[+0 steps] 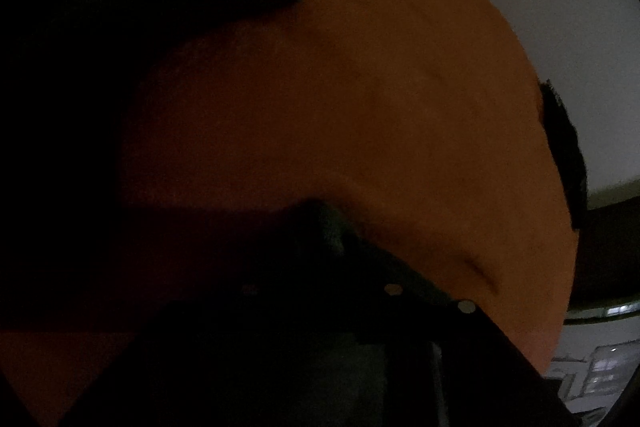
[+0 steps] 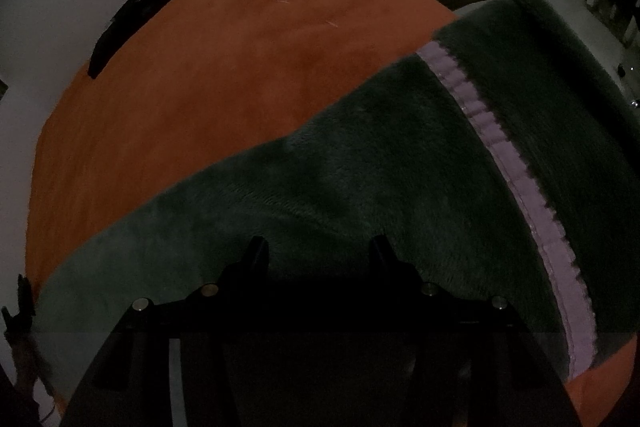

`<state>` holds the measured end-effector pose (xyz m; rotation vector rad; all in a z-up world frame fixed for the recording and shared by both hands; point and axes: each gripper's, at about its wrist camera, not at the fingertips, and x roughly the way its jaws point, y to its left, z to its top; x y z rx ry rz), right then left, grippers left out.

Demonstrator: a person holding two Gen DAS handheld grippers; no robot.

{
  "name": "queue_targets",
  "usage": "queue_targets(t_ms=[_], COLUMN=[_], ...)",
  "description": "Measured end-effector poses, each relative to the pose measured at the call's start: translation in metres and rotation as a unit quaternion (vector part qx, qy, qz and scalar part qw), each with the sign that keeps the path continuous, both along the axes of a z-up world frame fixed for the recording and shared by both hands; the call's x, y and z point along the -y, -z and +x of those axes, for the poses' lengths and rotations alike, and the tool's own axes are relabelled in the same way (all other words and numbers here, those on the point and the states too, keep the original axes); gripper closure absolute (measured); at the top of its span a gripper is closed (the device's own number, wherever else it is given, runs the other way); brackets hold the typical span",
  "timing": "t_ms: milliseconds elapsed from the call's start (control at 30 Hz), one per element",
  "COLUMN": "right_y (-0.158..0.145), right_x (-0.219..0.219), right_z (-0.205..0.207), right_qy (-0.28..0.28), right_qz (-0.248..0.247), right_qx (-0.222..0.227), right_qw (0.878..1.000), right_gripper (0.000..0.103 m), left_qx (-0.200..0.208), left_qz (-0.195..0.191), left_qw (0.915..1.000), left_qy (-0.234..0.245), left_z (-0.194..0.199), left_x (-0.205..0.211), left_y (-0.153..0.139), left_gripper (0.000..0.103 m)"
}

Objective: Fold clothes

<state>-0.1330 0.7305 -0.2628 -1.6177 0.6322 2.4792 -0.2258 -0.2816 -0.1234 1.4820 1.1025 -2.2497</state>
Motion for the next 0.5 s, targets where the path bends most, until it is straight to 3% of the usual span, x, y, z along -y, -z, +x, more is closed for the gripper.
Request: queue_targets(t_ms=[100,167,233,333,367,433,500], right_y=[-0.003,-0.01,-0.021,-0.044,-0.055,-0.069,-0.077], right_x=[-0.002,-0.001,0.003,0.027,0.043,0.07,0.094], right_z=[0.001,0.006,0.012,0.021,0.025,0.032,0.038], right_qy=[0.003,0.003,-0.002,-0.051,-0.077,-0.115,-0.155], right_qz=[-0.012,-0.022,-0.032,-0.024,0.001,0.047,0.051], right_qx=[-0.002,-0.014,-0.035,-0.082,-0.105,-0.137,-0.159], right_qw=[1.0,1.0,0.999,0.995,0.992,0.983,0.974], right_gripper=[0.051,0.051,0.051,0.051,0.051,0.051,0.051], left_qx=[-0.003,-0.024,-0.045,-0.076,-0.083,-0.093,-0.086], left_qz=[0.016,-0.021,-0.074,-0.149,-0.154,-0.12,-0.07], left_qw=[0.9997,0.9993,0.9955,0.9776,0.9725,0.9705,0.9703], left_qy=[-0.02,-0.022,0.038,0.128,0.154,0.187,0.215], left_z=[0.013,0.027,0.036,0.05,0.059,0.068,0.08], left_x=[0.009,0.001,-0.029,-0.076,-0.098,-0.137,-0.172], left_y=[-0.013,-0.044,-0.069,-0.106,-0.107,-0.104,-0.086], left_gripper=[0.069,0.069,0.057,0.049,0.048,0.044,0.043])
